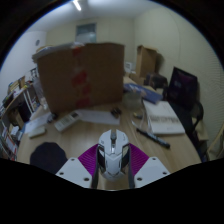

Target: Arrange mouse

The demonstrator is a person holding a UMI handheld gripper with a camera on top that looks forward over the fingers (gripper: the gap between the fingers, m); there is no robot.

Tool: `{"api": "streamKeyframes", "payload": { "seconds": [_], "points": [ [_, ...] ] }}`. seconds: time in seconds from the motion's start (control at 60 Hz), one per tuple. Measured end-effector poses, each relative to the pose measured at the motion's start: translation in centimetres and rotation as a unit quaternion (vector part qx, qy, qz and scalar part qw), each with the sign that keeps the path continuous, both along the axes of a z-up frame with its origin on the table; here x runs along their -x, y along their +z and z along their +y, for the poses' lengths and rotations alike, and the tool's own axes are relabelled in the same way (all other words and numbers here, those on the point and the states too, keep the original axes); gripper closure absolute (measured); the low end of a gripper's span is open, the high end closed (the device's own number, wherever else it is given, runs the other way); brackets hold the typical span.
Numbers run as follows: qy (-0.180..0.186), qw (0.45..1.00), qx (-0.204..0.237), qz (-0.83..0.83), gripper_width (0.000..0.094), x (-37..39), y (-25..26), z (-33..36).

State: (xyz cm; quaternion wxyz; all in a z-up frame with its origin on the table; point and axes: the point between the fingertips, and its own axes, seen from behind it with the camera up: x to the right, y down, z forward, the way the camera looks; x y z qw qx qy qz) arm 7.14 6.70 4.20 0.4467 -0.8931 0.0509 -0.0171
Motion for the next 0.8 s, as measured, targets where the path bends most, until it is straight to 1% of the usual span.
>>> {"api": "streamKeyframes", "payload": {
  "seconds": [0.083,0.15,0.2,0.25,0.283,0.4,0.467,0.533,0.617,0.633,0.667,0.683,0.783,0.8],
  "points": [
    [0.031,0.998,-0.045,0.005,0.0529,3.6,5.6,1.0],
    [0.067,0.995,-0.073,0.021,0.0528,7.8,9.0,1.1],
    [0.080,0.993,-0.079,0.021,0.0533,10.6,10.0,0.9],
    [0.104,0.991,-0.080,0.025,0.0532,14.1,10.1,0.5],
    [0.115,0.990,-0.078,0.030,0.0531,16.0,9.3,0.0],
    [0.142,0.989,-0.027,0.026,0.0531,20.7,3.2,-2.1],
    [0.147,0.989,0.005,0.025,0.0532,22.2,-0.2,-3.1],
    [0.146,0.989,0.026,0.022,0.0533,22.7,-2.9,-3.7],
    [0.160,0.985,0.055,0.019,0.0520,23.3,-5.7,-4.7],
    [0.161,0.986,0.040,0.014,0.0516,23.3,-5.5,-4.3],
    [0.164,0.986,0.041,0.001,0.0515,23.2,-5.8,-4.5],
    [0.165,0.986,0.036,-0.002,0.0506,23.3,-5.7,-4.4],
    [0.161,0.986,0.047,0.006,0.0419,23.3,-5.7,-4.0],
    [0.163,0.985,0.051,0.008,0.0392,23.4,-5.7,-4.0]
  ]
}}
